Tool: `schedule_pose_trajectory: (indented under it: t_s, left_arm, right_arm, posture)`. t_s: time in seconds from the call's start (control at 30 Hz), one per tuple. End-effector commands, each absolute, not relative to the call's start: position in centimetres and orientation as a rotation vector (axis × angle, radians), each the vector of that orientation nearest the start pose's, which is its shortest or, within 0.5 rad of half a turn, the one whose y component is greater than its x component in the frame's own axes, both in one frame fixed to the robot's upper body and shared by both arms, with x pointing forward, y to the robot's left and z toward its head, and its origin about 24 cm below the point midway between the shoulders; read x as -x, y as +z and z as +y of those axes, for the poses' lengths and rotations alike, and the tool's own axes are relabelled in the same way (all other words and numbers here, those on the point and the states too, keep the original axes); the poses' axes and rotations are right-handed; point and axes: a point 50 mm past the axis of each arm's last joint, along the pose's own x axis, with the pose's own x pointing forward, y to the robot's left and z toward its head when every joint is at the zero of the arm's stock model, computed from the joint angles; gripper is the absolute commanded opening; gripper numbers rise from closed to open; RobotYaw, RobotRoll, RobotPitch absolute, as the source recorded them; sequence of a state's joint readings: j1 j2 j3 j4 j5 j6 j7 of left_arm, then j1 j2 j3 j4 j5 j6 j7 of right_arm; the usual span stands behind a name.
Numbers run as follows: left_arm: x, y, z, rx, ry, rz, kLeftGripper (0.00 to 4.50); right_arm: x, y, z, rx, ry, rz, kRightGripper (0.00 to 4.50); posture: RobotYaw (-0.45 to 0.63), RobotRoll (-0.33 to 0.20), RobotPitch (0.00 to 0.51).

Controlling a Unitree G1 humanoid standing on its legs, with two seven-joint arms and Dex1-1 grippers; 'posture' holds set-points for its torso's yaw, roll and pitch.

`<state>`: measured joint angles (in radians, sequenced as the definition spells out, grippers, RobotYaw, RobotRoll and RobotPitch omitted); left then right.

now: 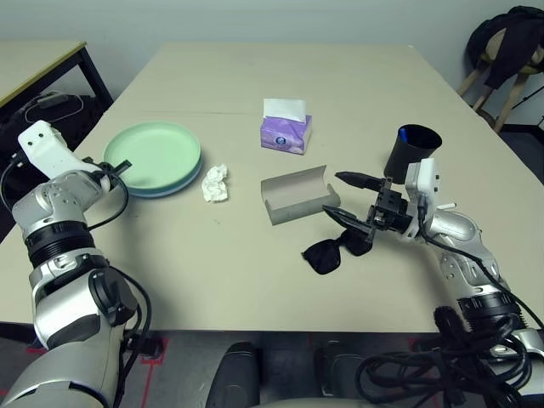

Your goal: Organize and tidy the items on the table.

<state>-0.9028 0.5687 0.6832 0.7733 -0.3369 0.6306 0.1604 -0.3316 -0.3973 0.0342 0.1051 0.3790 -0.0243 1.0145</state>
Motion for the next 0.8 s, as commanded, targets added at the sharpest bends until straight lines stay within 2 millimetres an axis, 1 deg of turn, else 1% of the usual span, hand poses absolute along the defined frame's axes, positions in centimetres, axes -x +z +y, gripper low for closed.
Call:
schedule_pose_trajectory:
  t_s: [0.03,0.27,0.37,0.47,0.57,0.6,0.67,0.7,0.8]
  left_arm:
    - [-35.4,15.9,34.4,0.538,0.58,0.25,0.03]
    - [-35.4,14.9,34.3,0.508,0.588,0.293,0.03]
    - [-35.2,14.6,34.3,0.49,0.567,0.313,0.78]
    - [-34.9,14.3,34.2,0.452,0.527,0.332,1.88]
    - [-34.2,13.9,34.0,0.407,0.461,0.372,3.06]
    - [-34.0,13.8,34.0,0.359,0.427,0.383,3.45]
    - [-33.6,13.9,33.5,0.324,0.338,0.395,4.24]
    - [-33.4,14.0,33.2,0.303,0.294,0.393,4.46]
    - [-33.0,14.7,32.4,0.212,0.148,0.38,4.46]
  right_arm:
    - [-28.4,12.1,-15.9,0.15,1.08,-0.204,4.5]
    - [-28.3,12.1,-15.9,0.153,1.07,-0.204,4.5]
    - [-28.5,12.2,-16.1,0.167,1.043,-0.205,4.5]
    - [-28.7,12.2,-16.2,0.187,1.015,-0.209,4.5]
    - [-28.8,12.1,-16.0,0.171,1.004,-0.21,4.5]
    - [-28.8,12.1,-15.9,0.169,1.005,-0.21,4.5]
    - [-28.8,12.1,-15.9,0.168,1.009,-0.211,4.5]
    - [-28.8,12.1,-15.9,0.169,1.009,-0.211,4.5]
    - [-28.8,12.1,-15.8,0.17,1.011,-0.211,4.5]
  posture:
    - [0.08,0.0,0.046]
    - [0.08,0.0,0.046]
    - [0.08,0.0,0.046]
    - [0.09,0.0,0.045]
    - [0.09,0.0,0.045]
    - [0.09,0.0,0.045]
    - [0.1,0.0,0.045]
    - [0.1,0.0,0.045]
    - [0.1,0.0,0.045]
